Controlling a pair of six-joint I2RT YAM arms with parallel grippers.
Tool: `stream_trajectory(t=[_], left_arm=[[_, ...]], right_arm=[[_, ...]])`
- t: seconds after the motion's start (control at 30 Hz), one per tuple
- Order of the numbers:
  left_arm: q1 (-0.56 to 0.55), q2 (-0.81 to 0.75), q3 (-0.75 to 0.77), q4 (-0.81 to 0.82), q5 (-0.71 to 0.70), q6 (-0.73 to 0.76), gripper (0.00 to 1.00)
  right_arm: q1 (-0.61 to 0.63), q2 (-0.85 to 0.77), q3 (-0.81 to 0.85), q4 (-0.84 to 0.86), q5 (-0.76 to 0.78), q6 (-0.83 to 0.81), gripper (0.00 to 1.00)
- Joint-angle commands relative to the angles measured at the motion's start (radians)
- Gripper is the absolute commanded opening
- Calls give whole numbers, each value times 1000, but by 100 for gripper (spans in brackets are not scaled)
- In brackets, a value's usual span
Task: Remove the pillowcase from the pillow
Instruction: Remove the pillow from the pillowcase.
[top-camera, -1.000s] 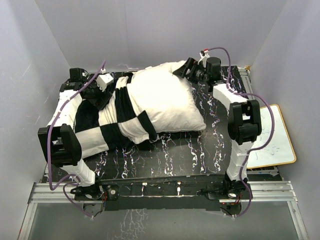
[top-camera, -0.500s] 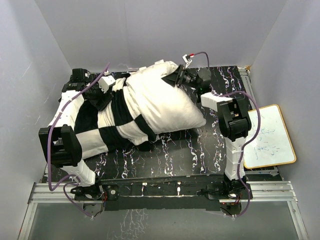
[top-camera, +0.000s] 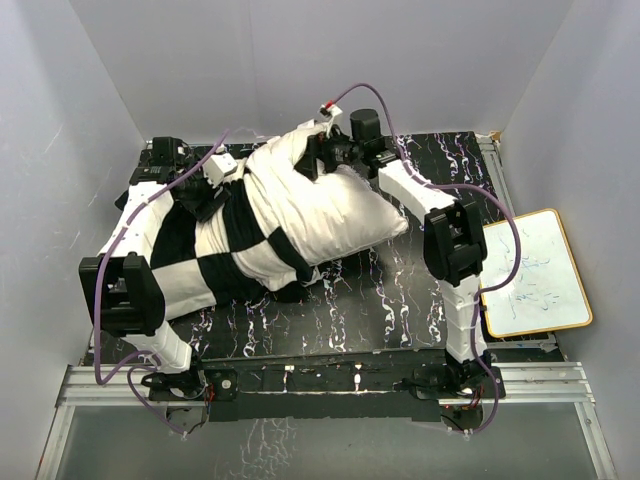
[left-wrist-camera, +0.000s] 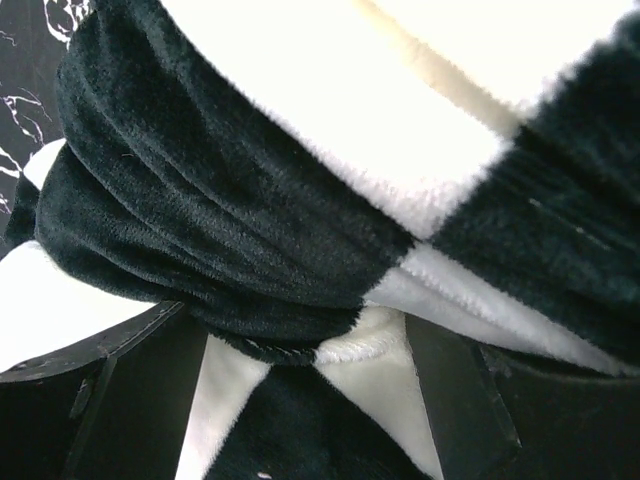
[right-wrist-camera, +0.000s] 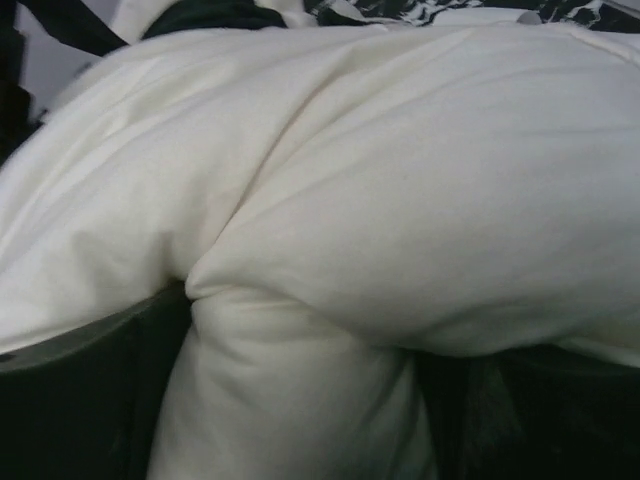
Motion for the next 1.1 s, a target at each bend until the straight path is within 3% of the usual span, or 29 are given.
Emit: stream_trajectory(t=[0.0,0.03,0.07,0.1,0.23,0.3,0.4,0.6,0.7,0.87,0.97,1.07], left_arm=[[-109,-8,-50,-148,220,-44,75],[-110,-11,-49,-148,219,-44,75],[-112,-15,-51,-148,219,-44,75],[-115,-16,-50,-149,219,-45,75],[-118,-21,-35,-147,225,-64,75],[-118,-25,-6,-161,234,-85,76],[-116,-36,87,-207,246,-146,89],[-76,-4,276,-417,372,-156,95],[-81,16,176,-420,460,-211,92],[-185,21,-61,-207,501,-377,89],[-271,36,-67,-143,530,-434,89],[-335,57,7,-139,586,-480,88]], right_arm=[[171,81,-4,-439,210,-228,68],[165,76,-20,-411,220,-209,51],[160,67,-28,-389,226,-190,23],[156,60,-30,-369,239,-178,10],[142,22,-9,-389,367,-196,8],[106,-47,-61,-322,419,-189,8],[29,-231,-238,-102,471,-177,8],[-109,-401,-291,-73,645,-288,8],[-131,-448,-301,-43,699,-303,8],[-154,-464,-269,-49,749,-321,8],[-197,-465,-241,-77,817,-303,8],[-260,-476,-248,-64,772,-228,8]])
